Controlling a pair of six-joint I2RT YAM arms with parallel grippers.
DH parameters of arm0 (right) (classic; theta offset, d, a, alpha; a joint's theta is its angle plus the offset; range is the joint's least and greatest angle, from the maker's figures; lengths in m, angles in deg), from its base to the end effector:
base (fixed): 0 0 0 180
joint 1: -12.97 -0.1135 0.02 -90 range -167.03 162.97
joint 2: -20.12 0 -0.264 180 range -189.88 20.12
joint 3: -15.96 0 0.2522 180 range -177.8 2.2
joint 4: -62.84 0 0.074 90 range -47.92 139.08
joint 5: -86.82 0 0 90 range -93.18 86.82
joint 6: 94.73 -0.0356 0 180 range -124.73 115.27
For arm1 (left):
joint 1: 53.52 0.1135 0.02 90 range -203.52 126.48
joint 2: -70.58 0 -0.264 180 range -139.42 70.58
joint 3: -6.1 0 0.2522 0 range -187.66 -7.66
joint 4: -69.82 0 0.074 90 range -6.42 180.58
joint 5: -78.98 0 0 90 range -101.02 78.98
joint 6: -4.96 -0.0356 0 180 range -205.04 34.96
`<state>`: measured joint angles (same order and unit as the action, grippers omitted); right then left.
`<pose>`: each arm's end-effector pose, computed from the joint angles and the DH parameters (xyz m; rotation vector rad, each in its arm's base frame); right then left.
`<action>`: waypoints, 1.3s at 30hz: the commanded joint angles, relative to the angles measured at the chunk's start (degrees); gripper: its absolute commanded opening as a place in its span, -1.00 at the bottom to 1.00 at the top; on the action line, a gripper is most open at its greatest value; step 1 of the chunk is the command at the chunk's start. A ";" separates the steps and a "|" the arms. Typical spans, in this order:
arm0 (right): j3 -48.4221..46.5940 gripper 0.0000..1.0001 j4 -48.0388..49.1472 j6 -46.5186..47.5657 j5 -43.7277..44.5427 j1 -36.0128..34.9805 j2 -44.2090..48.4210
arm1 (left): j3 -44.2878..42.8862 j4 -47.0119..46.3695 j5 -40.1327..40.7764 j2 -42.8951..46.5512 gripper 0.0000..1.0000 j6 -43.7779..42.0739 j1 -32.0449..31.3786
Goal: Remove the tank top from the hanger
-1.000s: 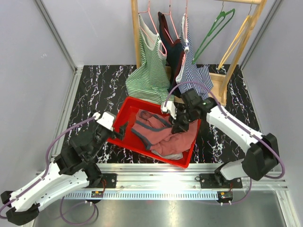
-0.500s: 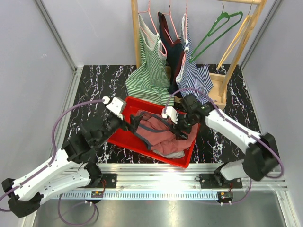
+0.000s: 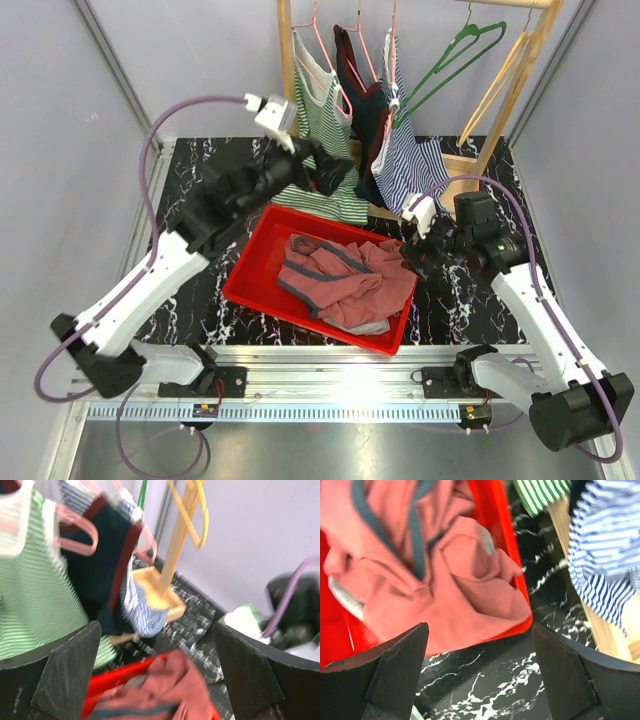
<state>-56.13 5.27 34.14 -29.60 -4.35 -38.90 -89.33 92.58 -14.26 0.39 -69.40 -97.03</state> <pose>0.1913 0.0762 0.3227 -1.2614 1.8902 0.3442 0.1931 -0.1860 0.4742 0.4287 1.5327 -0.8591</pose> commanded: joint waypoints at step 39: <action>5.33 0.83 9.27 -8.55 5.23 4.40 2.60 | -59.04 0.58 1.49 -50.47 0.58 14.94 2.72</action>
<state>-50.88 12.46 25.62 -24.74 -0.35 -37.44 -145.00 96.56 -15.34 -49.25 -56.33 -95.21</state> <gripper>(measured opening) 0.917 0.781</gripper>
